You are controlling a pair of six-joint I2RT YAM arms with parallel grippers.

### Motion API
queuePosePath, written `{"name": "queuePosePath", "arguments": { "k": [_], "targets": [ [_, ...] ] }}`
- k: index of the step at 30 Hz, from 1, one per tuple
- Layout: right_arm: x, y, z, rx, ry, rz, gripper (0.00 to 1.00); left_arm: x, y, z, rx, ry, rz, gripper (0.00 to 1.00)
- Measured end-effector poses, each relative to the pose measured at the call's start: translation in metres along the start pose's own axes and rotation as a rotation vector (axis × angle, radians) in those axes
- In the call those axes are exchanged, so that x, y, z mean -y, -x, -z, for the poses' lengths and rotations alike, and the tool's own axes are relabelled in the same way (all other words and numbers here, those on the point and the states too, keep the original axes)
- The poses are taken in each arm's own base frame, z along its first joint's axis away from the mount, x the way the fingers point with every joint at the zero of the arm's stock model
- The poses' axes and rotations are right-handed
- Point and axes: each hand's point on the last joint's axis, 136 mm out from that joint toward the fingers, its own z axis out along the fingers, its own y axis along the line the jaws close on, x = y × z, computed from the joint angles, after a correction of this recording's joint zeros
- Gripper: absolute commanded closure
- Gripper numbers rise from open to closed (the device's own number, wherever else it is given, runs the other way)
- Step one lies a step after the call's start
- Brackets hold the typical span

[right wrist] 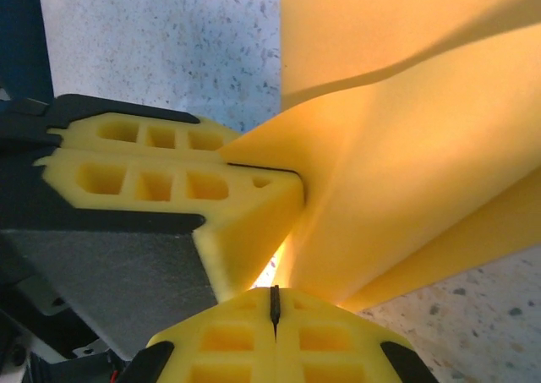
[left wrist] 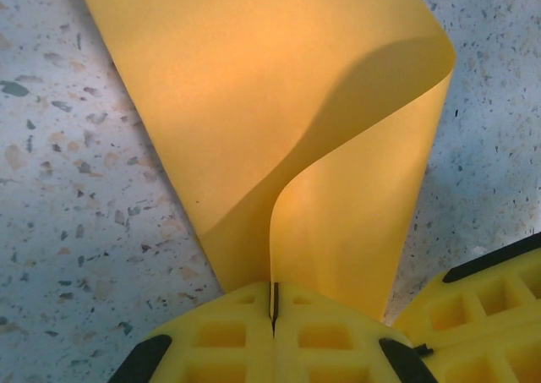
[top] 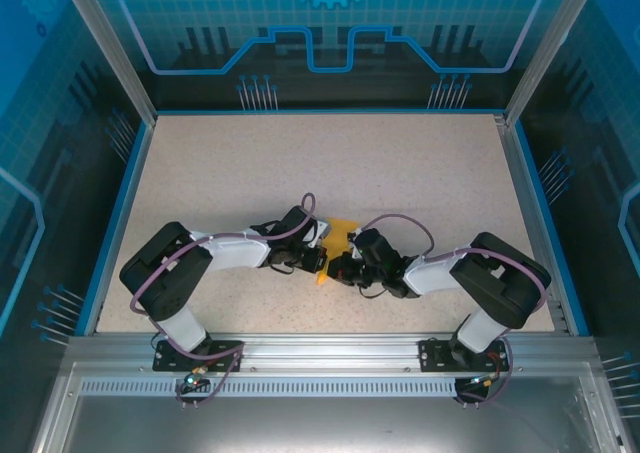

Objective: Fold a paper plane with a square sheet of paper (pick it up from the middle)
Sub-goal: Third fold the triangle at the center of the table.

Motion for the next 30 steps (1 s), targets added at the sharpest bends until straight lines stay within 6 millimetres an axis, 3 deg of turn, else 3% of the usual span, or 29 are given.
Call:
{"name": "queuePosePath", "arguments": {
  "k": [11, 20, 25, 30],
  "targets": [
    [0.017, -0.004, 0.001, -0.006, -0.06, -0.014, 1.0, 0.001, 0.001, -0.001, -0.004, -0.007, 0.0, 0.94],
    [0.002, 0.0, 0.012, 0.011, -0.032, 0.014, 1.0, 0.002, 0.001, -0.001, -0.004, -0.009, 0.0, 0.94],
    [0.0, 0.014, 0.011, 0.039, -0.02, 0.006, 1.0, 0.002, 0.0, -0.001, -0.005, -0.009, 0.0, 0.94],
    [0.014, 0.026, 0.005, 0.051, -0.057, -0.021, 1.0, 0.002, 0.0, -0.001, -0.005, -0.009, 0.0, 0.95]
  ]
}}
